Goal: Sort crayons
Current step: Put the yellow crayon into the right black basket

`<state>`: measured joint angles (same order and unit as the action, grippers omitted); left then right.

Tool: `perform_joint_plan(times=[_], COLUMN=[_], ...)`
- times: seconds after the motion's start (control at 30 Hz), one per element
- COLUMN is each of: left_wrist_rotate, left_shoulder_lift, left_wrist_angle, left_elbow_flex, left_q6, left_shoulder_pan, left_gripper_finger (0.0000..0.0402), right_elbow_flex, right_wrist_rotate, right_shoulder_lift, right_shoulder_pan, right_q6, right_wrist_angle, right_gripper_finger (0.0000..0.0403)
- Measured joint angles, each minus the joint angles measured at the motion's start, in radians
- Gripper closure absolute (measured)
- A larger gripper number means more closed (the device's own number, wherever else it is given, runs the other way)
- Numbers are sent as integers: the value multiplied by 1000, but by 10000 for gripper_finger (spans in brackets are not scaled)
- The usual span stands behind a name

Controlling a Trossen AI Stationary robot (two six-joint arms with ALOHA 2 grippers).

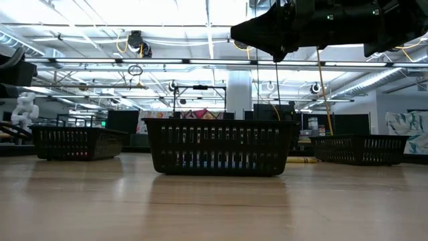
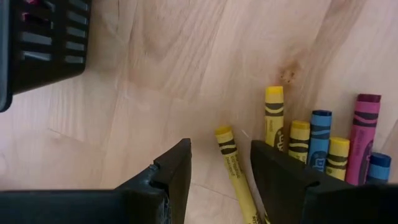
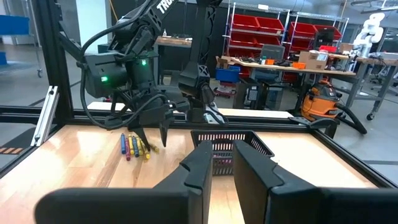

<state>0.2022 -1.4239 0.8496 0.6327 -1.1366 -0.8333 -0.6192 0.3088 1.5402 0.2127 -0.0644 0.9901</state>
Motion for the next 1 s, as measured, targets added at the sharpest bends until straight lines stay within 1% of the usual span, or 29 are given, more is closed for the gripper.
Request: perform_joint_plan(times=[0.07, 0.13, 0.23, 0.37, 0.47, 0.6, 0.67, 0.8, 0.87, 0.93, 1.0], left_wrist_rotate=[-4, -7, -13, -18, -17, -15, -19, -19, -11, 27, 105], left_shoulder_lift=[0, -1, -1, -2, -2, -1, -2, 25, 46, 69, 88], left_wrist_angle=[1, 2, -1, -4, 7, 38, 87, 154, 182, 184, 177], left_elbow_flex=[0, 0, -1, -1, -1, 0, 15, 86, 128, 176, 228], left_q6=[0, 1, 0, 6, 19, 18, 18, 21, 49, 89, 147], left_shoulder_pan=[0, 0, 0, 0, 0, 3, 5, 29, 46, 63, 84], left_gripper_finger=[241, 260, 301, 358, 390, 391, 392, 397, 398, 398, 399], right_elbow_flex=[0, 0, 0, 0, 0, 0, 0, 0, 0, 0, 0], right_wrist_rotate=[0, 0, 0, 2, 2, 4, 4, 9, 9, 9, 7], right_shoulder_lift=[0, 0, 0, -9, -24, -57, -79, -132, -166, -207, -247], right_shoulder_pan=[0, 0, 0, 1, 6, 22, 32, 52, 63, 77, 86], right_q6=[0, 0, -12, -73, -113, -155, -175, -191, -191, -191, -186], right_wrist_angle=[0, 0, 0, 0, 10, -7, -28, -77, -103, -140, -191], right_gripper_finger=[355, 355, 355, 355, 355, 355, 355, 355, 355, 355, 355])
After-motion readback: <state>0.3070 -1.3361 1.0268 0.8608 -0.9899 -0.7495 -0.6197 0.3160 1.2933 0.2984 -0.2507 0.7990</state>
